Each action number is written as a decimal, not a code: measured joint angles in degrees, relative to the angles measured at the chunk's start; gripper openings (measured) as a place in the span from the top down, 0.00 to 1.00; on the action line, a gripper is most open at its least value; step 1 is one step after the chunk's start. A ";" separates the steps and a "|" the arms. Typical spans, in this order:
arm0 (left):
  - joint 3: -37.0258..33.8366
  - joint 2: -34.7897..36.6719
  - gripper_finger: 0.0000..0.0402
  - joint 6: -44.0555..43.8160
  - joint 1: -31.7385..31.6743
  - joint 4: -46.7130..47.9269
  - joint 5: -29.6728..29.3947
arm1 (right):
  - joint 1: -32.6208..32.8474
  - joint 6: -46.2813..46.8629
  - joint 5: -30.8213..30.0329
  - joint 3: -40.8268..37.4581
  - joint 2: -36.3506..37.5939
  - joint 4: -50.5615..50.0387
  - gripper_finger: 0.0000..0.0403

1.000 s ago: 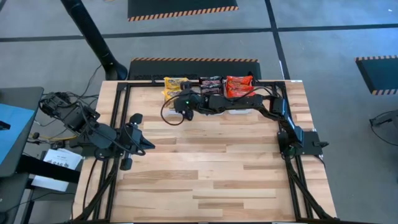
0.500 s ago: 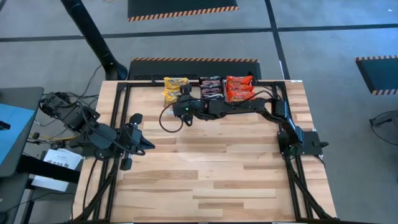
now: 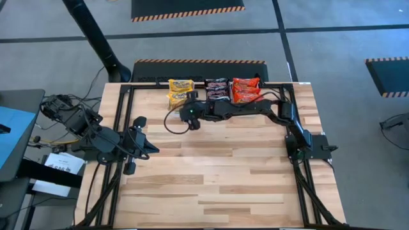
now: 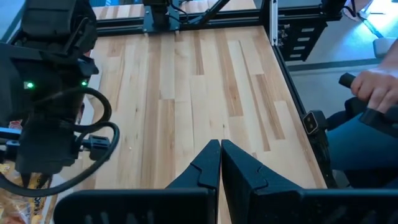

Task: Sort Maruchan noodles
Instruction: Put the yellow noodle pack into the left white bin

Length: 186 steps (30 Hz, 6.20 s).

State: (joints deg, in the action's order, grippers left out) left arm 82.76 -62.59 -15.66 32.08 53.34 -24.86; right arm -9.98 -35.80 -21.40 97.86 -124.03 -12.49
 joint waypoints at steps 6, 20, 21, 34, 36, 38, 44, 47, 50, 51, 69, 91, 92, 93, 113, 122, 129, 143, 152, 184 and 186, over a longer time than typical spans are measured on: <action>0.00 0.00 1.00 0.00 0.00 0.01 0.00 | -1.49 2.44 5.54 0.00 -0.02 0.62 0.85; 0.00 0.00 1.00 0.04 -0.04 0.01 -1.32 | -3.76 6.29 9.93 0.00 -0.02 0.96 0.96; 0.00 0.00 1.00 0.04 -0.04 0.01 -1.32 | -3.99 6.73 9.94 0.00 -0.02 0.94 0.96; 0.00 0.00 1.00 0.04 -0.04 0.03 -1.31 | -5.02 13.50 12.53 0.00 -0.02 0.20 0.95; 0.00 0.00 1.00 0.04 -0.04 0.03 -1.31 | -4.64 14.08 12.53 0.00 -0.02 0.14 0.95; 0.00 0.00 1.00 0.04 -0.04 0.03 -1.31 | -4.25 15.15 12.54 0.00 -0.02 -0.14 0.95; 0.00 0.00 1.00 0.04 -0.04 0.03 -1.31 | -3.86 18.07 12.66 0.00 -0.02 -1.40 0.95; 0.00 0.00 1.00 0.04 -0.04 0.03 -1.31 | -4.30 19.73 12.70 0.00 -0.04 -0.77 0.95; 0.00 0.00 1.00 0.04 -0.04 0.03 -1.29 | -4.74 22.37 13.54 0.00 -0.04 -0.83 0.95; 0.00 0.00 1.00 0.04 -0.04 0.03 -1.29 | -4.85 22.84 13.66 0.00 -0.04 -0.83 0.95; -0.04 0.04 1.00 1.01 -0.04 0.31 -1.10 | -5.79 29.52 14.17 0.72 -4.63 2.24 0.95; -0.04 0.02 1.00 0.87 -0.04 1.65 -1.31 | -3.13 29.82 16.69 10.29 -4.97 -1.70 0.95; -0.04 0.02 1.00 0.87 -0.04 1.68 -1.31 | -3.07 29.96 16.78 10.29 -5.49 -0.97 0.95; -0.04 0.02 1.00 0.87 -0.04 1.66 -1.31 | -2.94 29.97 16.79 10.30 -6.20 0.73 0.95; -0.04 0.00 1.00 0.11 -0.04 1.78 -1.40 | -5.29 37.24 19.93 10.27 -10.23 2.25 0.95; -0.04 0.00 1.00 -0.55 -0.04 1.77 -1.33 | -3.71 35.37 19.46 10.27 -9.79 2.82 0.95; -0.04 0.00 1.00 -0.63 -0.02 3.61 -1.31 | -4.15 35.29 18.55 10.27 -9.79 2.82 0.95; -0.04 0.00 1.00 0.80 -0.02 4.22 -1.36 | -8.49 42.22 19.63 10.36 -9.59 2.89 0.95; -0.04 0.00 1.00 0.64 -0.02 4.22 -1.41 | -6.77 42.41 21.16 10.29 -10.27 -0.81 0.95; -0.04 0.00 1.00 -1.15 -0.03 4.25 -1.51 | -6.82 38.18 12.42 10.25 -4.76 -5.47 0.95; -0.04 0.00 1.00 -1.09 -0.02 4.23 -1.53 | -7.21 38.77 13.06 10.26 -4.91 -5.91 0.95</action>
State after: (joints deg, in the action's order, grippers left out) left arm 82.72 -62.59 -16.75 32.05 57.56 -26.40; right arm -17.19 2.97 -8.33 108.13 -128.94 -18.40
